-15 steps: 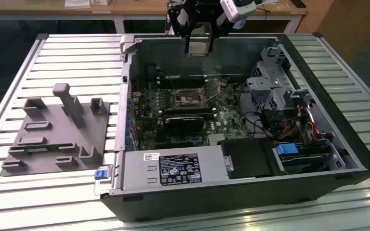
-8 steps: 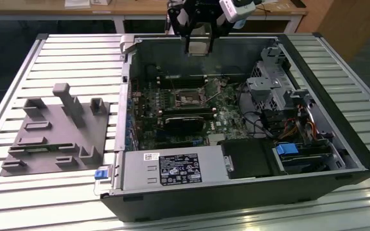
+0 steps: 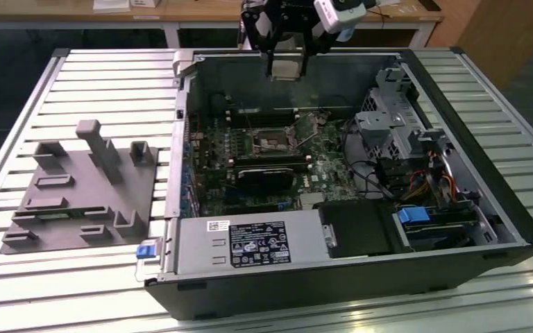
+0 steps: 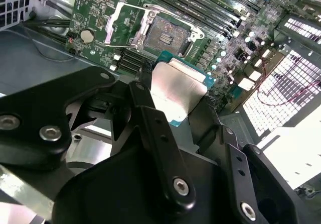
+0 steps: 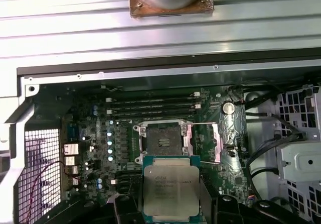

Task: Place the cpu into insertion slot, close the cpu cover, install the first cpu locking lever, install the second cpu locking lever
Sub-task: 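Place the cpu into insertion slot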

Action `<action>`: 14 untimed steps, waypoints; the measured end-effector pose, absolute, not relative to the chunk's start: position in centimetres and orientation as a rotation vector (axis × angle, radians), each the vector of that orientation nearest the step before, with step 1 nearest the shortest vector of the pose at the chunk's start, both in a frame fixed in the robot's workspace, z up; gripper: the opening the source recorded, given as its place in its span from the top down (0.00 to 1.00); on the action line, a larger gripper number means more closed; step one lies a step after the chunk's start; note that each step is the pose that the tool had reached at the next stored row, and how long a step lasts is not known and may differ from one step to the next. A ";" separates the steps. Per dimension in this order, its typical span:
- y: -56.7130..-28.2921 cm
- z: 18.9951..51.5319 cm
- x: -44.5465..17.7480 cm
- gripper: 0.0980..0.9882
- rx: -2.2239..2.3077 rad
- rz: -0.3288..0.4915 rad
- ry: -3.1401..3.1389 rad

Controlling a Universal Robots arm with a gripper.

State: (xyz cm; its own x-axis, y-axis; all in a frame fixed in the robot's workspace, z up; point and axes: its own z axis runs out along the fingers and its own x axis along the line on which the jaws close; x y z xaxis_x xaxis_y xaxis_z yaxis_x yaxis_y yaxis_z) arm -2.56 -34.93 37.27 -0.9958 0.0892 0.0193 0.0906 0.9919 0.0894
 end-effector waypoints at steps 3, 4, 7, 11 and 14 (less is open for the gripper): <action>-34.9 37.3 -2.6 0.51 -0.167 -0.141 -3.119; -34.9 37.3 -2.6 0.51 -0.175 -0.141 -3.119; -34.9 37.3 -2.6 0.51 -0.202 -0.142 -3.118; -34.9 37.3 -2.6 0.51 -0.238 -0.142 -3.117; -34.9 37.2 -2.6 0.51 -0.263 -0.142 -3.116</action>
